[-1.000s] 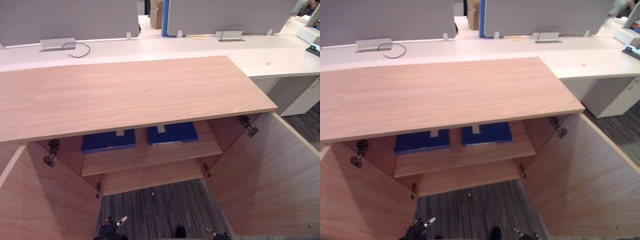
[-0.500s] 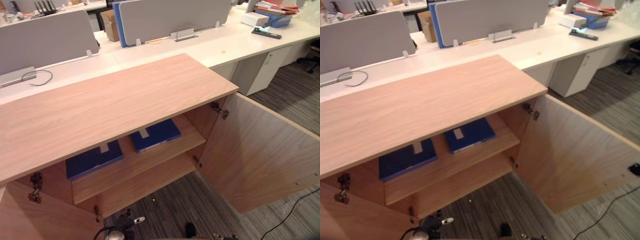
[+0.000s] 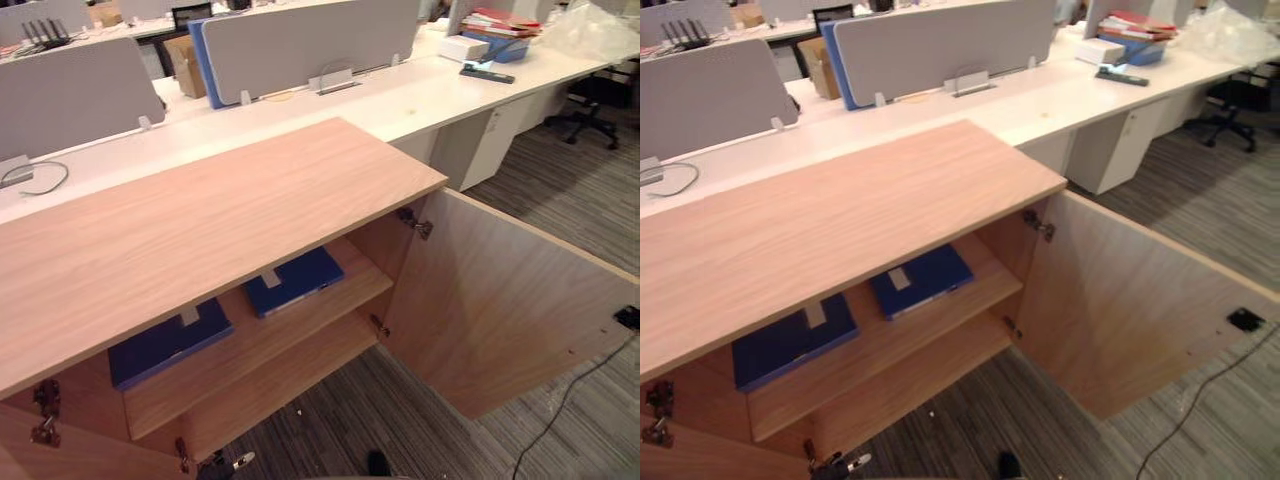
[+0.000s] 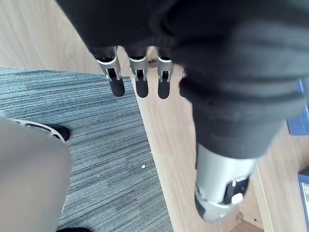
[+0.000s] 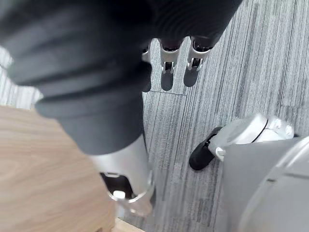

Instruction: Walk over to the cabinet, pick up the folder, carry it to the office cabinet, place the folder inside the office cabinet, then close the office cabinet door

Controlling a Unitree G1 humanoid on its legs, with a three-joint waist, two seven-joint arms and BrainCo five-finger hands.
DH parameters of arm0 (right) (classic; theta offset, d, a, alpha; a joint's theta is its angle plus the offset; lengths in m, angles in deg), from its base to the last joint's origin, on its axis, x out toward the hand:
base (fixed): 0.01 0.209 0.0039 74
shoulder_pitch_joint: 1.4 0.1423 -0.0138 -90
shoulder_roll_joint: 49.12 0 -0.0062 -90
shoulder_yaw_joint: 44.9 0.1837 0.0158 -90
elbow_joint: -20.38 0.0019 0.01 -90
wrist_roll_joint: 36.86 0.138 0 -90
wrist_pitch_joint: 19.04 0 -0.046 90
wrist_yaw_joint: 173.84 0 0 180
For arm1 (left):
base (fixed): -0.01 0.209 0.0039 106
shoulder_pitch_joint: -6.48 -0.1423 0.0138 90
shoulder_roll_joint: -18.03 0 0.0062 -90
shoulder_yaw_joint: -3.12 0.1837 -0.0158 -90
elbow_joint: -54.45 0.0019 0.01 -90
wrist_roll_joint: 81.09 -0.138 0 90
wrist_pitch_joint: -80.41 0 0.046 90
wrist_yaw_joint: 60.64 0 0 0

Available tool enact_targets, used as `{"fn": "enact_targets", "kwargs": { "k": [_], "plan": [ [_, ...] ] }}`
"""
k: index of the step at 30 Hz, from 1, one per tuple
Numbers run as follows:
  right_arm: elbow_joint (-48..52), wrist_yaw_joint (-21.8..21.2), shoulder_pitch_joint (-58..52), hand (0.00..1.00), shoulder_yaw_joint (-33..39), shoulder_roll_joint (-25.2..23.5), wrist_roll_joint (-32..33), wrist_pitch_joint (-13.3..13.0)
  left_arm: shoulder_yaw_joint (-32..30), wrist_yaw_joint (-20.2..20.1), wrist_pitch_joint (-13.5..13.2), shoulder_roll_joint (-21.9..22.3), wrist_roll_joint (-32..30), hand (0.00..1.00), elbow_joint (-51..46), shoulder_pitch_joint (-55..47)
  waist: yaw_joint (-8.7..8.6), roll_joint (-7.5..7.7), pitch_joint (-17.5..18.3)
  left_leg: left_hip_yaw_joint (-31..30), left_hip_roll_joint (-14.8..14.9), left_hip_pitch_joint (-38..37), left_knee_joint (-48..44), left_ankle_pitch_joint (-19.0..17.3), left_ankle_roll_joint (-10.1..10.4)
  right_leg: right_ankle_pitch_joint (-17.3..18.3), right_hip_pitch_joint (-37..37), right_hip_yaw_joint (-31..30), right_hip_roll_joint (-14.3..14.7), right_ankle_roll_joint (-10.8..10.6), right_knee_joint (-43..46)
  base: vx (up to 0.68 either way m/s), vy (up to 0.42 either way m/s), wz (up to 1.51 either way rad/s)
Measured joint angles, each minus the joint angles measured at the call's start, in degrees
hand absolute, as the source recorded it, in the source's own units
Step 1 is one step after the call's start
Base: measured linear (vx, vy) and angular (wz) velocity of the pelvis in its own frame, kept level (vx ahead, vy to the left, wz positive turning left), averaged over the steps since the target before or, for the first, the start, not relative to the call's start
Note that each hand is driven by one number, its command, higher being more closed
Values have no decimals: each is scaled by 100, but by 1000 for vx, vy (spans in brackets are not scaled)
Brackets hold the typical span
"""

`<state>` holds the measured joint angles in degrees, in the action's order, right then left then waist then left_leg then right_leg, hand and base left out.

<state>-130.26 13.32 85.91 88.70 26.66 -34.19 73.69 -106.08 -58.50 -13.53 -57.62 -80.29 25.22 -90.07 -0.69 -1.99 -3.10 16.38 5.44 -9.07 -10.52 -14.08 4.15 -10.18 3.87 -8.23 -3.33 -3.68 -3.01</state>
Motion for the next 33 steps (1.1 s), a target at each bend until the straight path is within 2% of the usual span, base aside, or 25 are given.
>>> {"fn": "enact_targets", "kwargs": {
  "k": [1,2,3,5,6,7,8,9,10,11,12,13,14,15,16,19,21,26,31,33],
  "plan": [
    [55,3,87,0,-4,2,121,-9,-60,4,-1,45,10,0,-4,0,26,-5,-7,207,20,13,-13,-22,-26,-137,118,43,75,44,53,-183,2,-162],
    [203,20,312,0,-19,-32,422,-27,-172,7,0,62,55,0,-54,-21,119,-15,-8,698,118,28,38,-32,-63,-543,335,533,263,372,-74,-171,-49,-184],
    [312,59,508,0,-19,-100,624,-51,-262,7,-9,93,130,0,-152,-78,192,11,-44,1105,145,3,95,18,-36,-182,416,1583,232,907,-17,-131,-100,-202],
    [504,215,750,0,-48,15,955,-100,-385,15,-25,314,292,0,-224,-53,191,-163,-160,1685,360,-34,10,38,-15,759,757,3857,-394,1032,1174,12,-9,-155],
    [619,381,751,0,-249,21,1172,-179,-400,36,-49,341,415,0,-247,-129,208,-192,-171,1955,467,-186,-89,44,2,986,781,4580,-850,1107,2073,131,48,-146],
    [863,531,725,0,-604,0,1315,-191,-401,76,-101,289,499,0,-266,-230,190,-117,-130,2126,504,-286,-277,22,11,944,681,4783,-1155,1162,2551,147,-20,-125],
    [1072,579,719,0,-807,-13,1381,-197,-374,83,-109,194,520,0,-252,-272,159,1,-87,2115,461,-279,-421,-22,-4,849,643,4690,-1167,1118,2568,105,-95,-120],
    [1450,627,754,0,-1141,-7,1411,-231,-333,86,-95,109,530,0,-135,-253,177,14,-81,1986,499,-179,-610,-145,-162,840,681,4674,-1056,1142,2426,-35,-130,-128],
    [2013,693,870,0,-1403,-7,1410,-343,-337,99,-88,43,548,0,69,-190,196,7,-83,1512,275,-50,-234,-223,-337,734,671,4363,-760,973,1852,-124,-127,-132],
    [2236,723,975,0,-1405,0,1397,-383,-325,109,-79,27,546,0,133,-187,240,-45,-65,1369,268,0,9,-82,-202,712,682,4304,-601,783,1577,-182,-103,-103],
    [2634,813,1096,0,-1400,54,1386,-415,-298,183,-36,62,537,0,182,-115,164,-117,-118,1508,333,-35,125,106,67,1228,879,4453,-893,771,2366,-92,-75,-22],
    [2852,884,1006,0,-1374,172,1352,-484,-206,246,-26,-4,526,0,159,-162,97,-13,-130,1399,270,-148,190,178,145,1685,833,4509,-1315,564,3062,15,-79,4],
    [2854,884,992,0,-1395,210,1297,-492,-195,263,-24,-80,513,0,152,-215,86,82,-99,1410,213,-245,263,213,213,1663,691,4456,-1389,408,2917,122,-105,-3],
    [2885,870,1023,0,-1512,274,1193,-490,-294,304,39,-112,470,0,228,-273,156,51,-60,1494,352,-294,348,311,297,1570,588,4341,-1057,407,2599,145,-217,-47],
    [3018,848,1025,0,-1692,292,1182,-492,-375,326,81,-94,466,0,260,-341,161,51,-44,1491,467,-277,388,439,227,1442,490,4313,-768,494,2198,96,-194,-54],
    [3354,641,1030,0,-2023,391,1176,-485,-436,355,133,-93,520,0,206,-343,148,101,-66,1438,584,-230,495,664,254,1281,451,4262,-447,638,1753,25,-183,-28],
    [3393,527,1035,0,-2036,590,1181,-480,-436,355,132,-40,547,0,49,-320,137,107,-71,1410,576,-210,590,798,276,1168,393,4279,-369,639,1550,1,-75,5],
    [3369,312,1479,0,-2336,1241,1226,-485,-338,334,126,-34,603,0,-131,-325,124,119,-80,1394,535,-195,660,817,269,762,220,4277,-221,632,933,-44,21,-2],
    [2912,284,2545,0,-2751,1891,1664,-578,26,266,109,-116,660,0,-260,-366,159,101,-127,1126,451,-81,766,717,333,358,114,4374,-170,562,357,-107,37,11],
    [2640,244,3068,0,-2851,2039,1883,-649,144,244,94,-147,690,0,-328,-374,234,113,-214,1044,376,27,770,687,347,183,119,4427,-204,568,162,-147,43,17]
  ]
}}
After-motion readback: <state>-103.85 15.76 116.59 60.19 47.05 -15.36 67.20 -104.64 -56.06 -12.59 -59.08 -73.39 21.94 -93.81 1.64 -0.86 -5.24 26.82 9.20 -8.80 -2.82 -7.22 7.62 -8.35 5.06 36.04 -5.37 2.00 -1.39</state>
